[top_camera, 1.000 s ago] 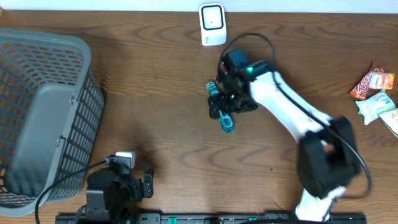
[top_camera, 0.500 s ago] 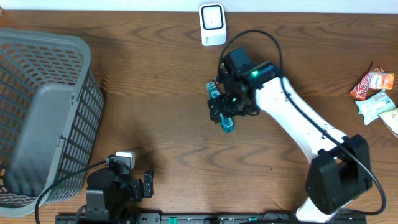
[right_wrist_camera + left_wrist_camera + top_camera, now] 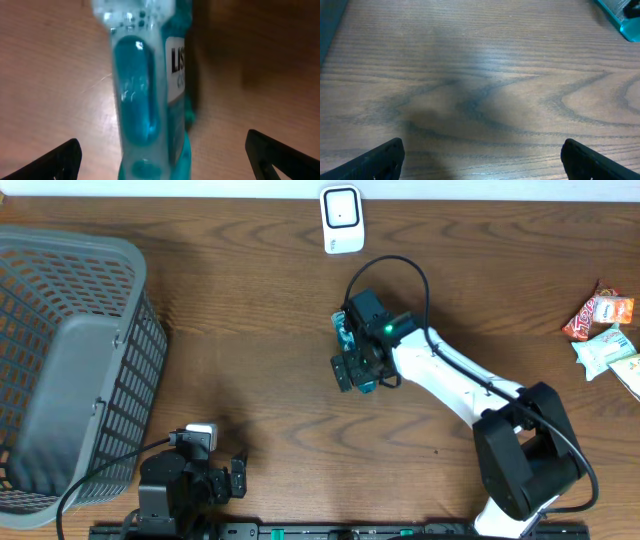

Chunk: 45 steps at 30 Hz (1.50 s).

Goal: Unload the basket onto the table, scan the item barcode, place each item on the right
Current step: 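Lift the mouthwash bottle and turn it upright in the right gripper, then rotate the mouthwash bottle sideways, bottom toward the scanner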

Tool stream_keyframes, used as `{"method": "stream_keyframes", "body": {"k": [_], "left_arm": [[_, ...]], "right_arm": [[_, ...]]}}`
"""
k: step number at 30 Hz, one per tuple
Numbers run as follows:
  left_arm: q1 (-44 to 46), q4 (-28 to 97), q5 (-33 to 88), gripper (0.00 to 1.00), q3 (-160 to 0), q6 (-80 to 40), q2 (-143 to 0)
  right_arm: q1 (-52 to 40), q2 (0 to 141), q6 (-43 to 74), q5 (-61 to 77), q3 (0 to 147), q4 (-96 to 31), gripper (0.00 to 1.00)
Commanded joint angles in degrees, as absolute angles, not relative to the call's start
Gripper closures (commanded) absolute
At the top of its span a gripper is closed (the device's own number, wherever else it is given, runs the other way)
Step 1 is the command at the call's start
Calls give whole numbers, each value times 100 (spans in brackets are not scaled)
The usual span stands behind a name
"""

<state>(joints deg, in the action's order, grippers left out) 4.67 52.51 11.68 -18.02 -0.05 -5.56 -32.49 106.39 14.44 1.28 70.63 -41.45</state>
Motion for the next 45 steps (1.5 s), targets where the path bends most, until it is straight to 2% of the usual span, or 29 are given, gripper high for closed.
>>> {"method": "stream_keyframes", "body": {"k": [1, 8, 9, 11, 13, 18, 19, 29, 39, 45], "left_arm": [[484, 5269, 1179, 0, -1785, -30, -558], [484, 5269, 1179, 1, -1785, -30, -558], [484, 5269, 1179, 0, -1785, -30, -558], [484, 5269, 1179, 1, -1785, -30, -558], [484, 5269, 1179, 0, -1785, -30, -558], [484, 5269, 1179, 0, -1785, -30, -558], [484, 5269, 1179, 0, -1785, -30, -558], [484, 5269, 1179, 0, -1785, -30, -558], [484, 5269, 1179, 1, -1785, -30, -558], [484, 5269, 1179, 0, -1785, -30, -558]], "right_arm": [[-3234, 10707, 1535, 10, 6740, -3782, 3], [-3234, 10707, 1538, 5, 6064, -2932, 25], [-3234, 10707, 1538, -23, 5970, -2794, 30], [-3229, 10707, 1559, -169, 5808, -2571, 51], [-3229, 10707, 1656, -373, 5686, -2436, 66], [-3227, 10707, 1691, -550, 5596, -2263, 96], [-3227, 10707, 1688, -550, 5596, -2233, 99], [-3223, 10447, 1664, -484, 5789, -2344, 99], [-3002, 9006, 145, 1737, 5824, -2967, 99], [-2998, 8442, -486, 2392, 5824, -3286, 99]]}}
